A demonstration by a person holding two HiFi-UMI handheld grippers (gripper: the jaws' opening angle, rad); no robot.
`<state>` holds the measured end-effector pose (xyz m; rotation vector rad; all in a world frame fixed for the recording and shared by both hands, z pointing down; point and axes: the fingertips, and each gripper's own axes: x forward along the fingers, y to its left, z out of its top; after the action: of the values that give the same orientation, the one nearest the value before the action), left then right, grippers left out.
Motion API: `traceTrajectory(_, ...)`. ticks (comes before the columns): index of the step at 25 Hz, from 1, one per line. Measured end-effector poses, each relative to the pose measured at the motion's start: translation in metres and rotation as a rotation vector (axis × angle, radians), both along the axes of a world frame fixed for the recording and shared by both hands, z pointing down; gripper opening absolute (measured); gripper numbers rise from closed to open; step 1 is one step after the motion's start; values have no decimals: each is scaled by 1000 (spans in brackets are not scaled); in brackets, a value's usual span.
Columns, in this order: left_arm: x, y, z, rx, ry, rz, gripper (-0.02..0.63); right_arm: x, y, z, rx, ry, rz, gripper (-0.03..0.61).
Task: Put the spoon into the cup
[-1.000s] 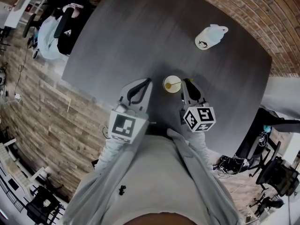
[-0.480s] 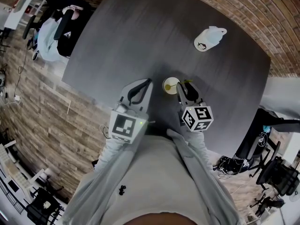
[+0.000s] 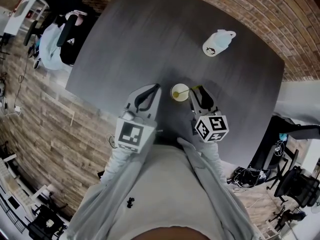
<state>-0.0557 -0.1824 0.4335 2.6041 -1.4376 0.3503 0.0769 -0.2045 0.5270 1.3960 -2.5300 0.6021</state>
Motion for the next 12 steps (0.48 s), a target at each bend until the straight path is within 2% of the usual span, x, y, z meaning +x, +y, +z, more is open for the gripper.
traceTrajectory(12,18,-3,-27,58,18,35,20,25,1,-64,130,-13,49,170)
